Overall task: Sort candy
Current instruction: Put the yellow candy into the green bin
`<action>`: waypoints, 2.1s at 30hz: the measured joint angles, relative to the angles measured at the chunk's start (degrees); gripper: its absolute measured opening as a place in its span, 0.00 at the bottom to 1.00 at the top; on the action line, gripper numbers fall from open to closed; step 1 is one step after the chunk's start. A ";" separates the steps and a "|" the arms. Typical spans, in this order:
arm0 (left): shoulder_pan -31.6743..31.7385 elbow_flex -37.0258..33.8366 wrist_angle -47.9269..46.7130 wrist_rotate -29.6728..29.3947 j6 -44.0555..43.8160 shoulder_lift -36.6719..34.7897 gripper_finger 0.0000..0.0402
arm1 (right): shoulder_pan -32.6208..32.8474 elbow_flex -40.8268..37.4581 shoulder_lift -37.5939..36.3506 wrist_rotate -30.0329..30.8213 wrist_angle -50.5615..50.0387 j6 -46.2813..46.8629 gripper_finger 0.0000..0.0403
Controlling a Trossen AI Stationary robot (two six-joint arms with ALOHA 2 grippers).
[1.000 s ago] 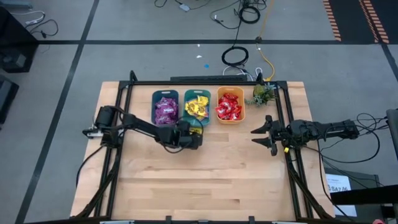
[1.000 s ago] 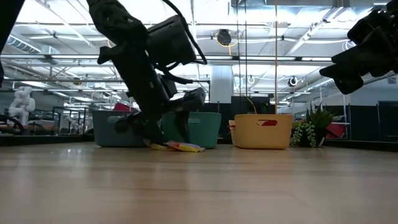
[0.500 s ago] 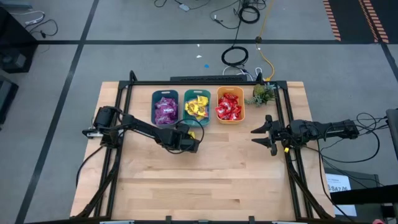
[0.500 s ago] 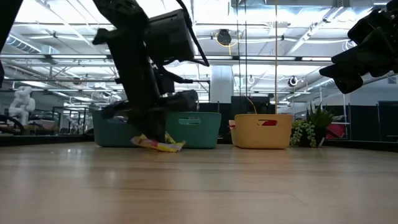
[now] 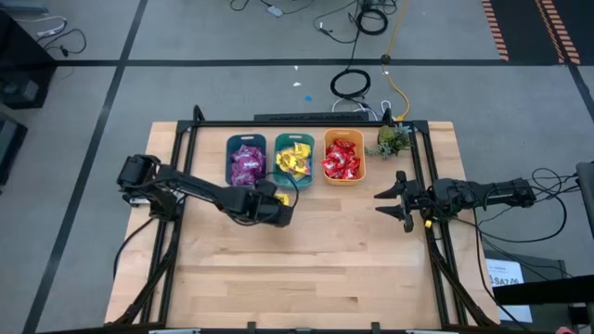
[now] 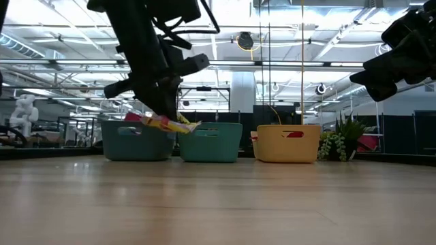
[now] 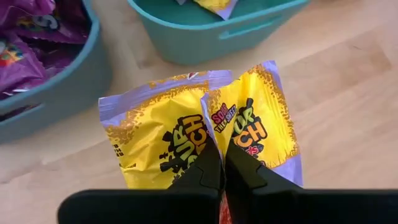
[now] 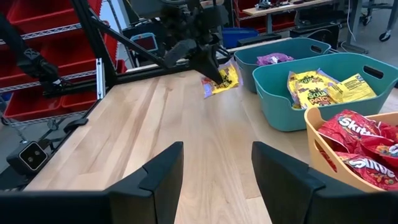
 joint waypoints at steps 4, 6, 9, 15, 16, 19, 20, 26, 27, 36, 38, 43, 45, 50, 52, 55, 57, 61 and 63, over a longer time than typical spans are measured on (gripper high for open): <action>-0.27 0.00 0.88 0.71 1.83 -0.26 0.02 | 0.00 0.00 0.00 0.01 0.00 -0.55 0.45; -0.60 0.00 1.28 1.14 3.00 -0.18 0.02 | 0.00 0.00 0.00 0.01 0.00 -0.55 0.45; -0.80 0.00 1.83 1.40 2.99 0.06 0.02 | 0.00 0.00 0.00 0.01 0.00 -0.55 0.45; -0.76 0.00 3.37 1.38 3.02 0.09 0.08 | 0.00 0.02 0.00 0.01 0.00 -0.55 0.45; -0.76 0.00 3.37 1.39 3.02 0.09 0.09 | 0.02 0.02 0.00 0.01 0.00 -0.55 0.45; -0.79 0.00 3.39 1.46 3.02 0.09 0.12 | 0.02 0.02 0.00 0.00 0.00 -0.55 0.45; -0.79 0.00 3.40 1.62 3.02 0.09 0.12 | 0.02 0.02 0.00 -0.01 0.00 -0.55 0.45; -0.80 0.02 3.39 1.99 3.04 0.09 0.13 | 0.02 0.02 0.00 -0.01 0.00 -0.48 0.45; -0.84 0.02 3.40 1.99 3.04 0.09 0.13 | 0.02 0.02 0.00 -0.03 0.00 -0.48 0.45; -1.03 0.02 3.39 2.01 4.63 0.09 0.02 | 0.02 0.02 0.00 -0.05 0.00 -0.37 0.45; -1.03 0.02 3.39 2.03 4.79 0.09 0.02 | 0.02 0.02 0.00 -0.05 0.00 -0.35 0.45; -1.03 0.02 3.39 2.29 5.07 -0.06 0.01 | 0.02 0.02 0.00 -0.07 0.00 -0.35 0.45; -1.03 0.02 4.08 2.27 6.61 -0.63 0.01 | 0.02 0.02 0.00 -0.06 0.00 -0.41 0.45; -1.03 0.05 9.72 1.87 11.93 -4.60 0.01 | 0.02 0.02 0.00 -0.05 -0.02 -0.51 0.45; -0.84 0.07 11.41 0.98 14.03 -6.84 0.00 | 0.02 0.02 0.00 -0.07 0.00 -0.51 0.45; 0.12 0.14 13.26 -0.36 16.56 -10.28 0.00 | 0.02 0.02 0.00 -0.07 0.00 -0.46 0.45; 1.35 0.13 13.21 -1.12 18.08 -12.57 0.00 | 0.02 0.02 0.00 -0.07 0.02 -0.37 0.45; 5.31 0.13 14.62 -1.25 23.00 -16.69 0.00 | 0.02 0.02 0.00 -0.07 0.03 -0.22 0.45; 8.05 0.13 16.83 -0.20 26.25 -17.91 0.00 | 0.02 0.02 0.01 -0.06 0.00 0.60 0.45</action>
